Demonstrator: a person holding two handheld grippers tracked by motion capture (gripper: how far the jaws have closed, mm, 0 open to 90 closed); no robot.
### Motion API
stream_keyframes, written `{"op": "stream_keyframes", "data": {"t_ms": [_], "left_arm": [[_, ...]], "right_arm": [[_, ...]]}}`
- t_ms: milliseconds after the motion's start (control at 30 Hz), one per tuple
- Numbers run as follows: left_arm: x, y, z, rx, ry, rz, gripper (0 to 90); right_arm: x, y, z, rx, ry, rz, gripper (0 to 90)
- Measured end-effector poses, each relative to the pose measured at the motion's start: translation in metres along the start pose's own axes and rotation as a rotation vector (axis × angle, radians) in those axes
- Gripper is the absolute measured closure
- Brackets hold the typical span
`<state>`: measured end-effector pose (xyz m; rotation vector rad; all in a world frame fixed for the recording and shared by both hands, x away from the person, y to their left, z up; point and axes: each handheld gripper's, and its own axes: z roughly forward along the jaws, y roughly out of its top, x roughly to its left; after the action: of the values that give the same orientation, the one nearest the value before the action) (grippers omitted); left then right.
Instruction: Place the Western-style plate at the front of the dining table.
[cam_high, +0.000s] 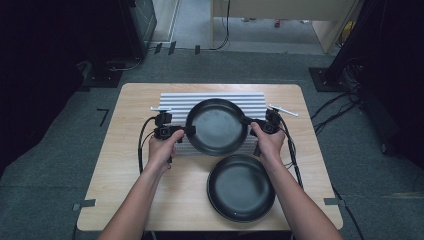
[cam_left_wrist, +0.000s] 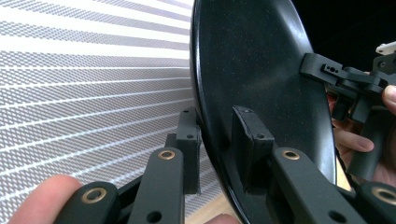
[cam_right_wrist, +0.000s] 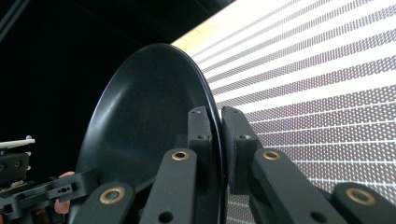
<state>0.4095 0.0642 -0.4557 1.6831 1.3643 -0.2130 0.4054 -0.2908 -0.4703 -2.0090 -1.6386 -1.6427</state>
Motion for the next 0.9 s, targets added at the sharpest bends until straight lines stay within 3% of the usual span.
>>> {"op": "stream_keyframes", "data": {"t_ms": [200, 400, 633, 900], "left_arm": [[0.023, 0.009, 0.02, 0.033, 0.029, -0.048, 73.0], [0.032, 0.014, 0.033, 0.05, 0.059, -0.076, 72.3], [0.047, 0.025, 0.044, 0.057, 0.075, -0.126, 71.6], [0.055, 0.034, 0.051, 0.068, 0.113, -0.149, 71.0]], "right_arm": [[-0.011, 0.0, 0.021, 0.025, -0.033, 0.043, 83.4], [-0.026, -0.001, 0.038, 0.034, -0.068, 0.088, 83.0], [-0.023, 0.006, 0.052, 0.045, -0.107, 0.083, 83.0], [-0.026, 0.007, 0.068, 0.031, -0.146, 0.11, 82.4]]}}
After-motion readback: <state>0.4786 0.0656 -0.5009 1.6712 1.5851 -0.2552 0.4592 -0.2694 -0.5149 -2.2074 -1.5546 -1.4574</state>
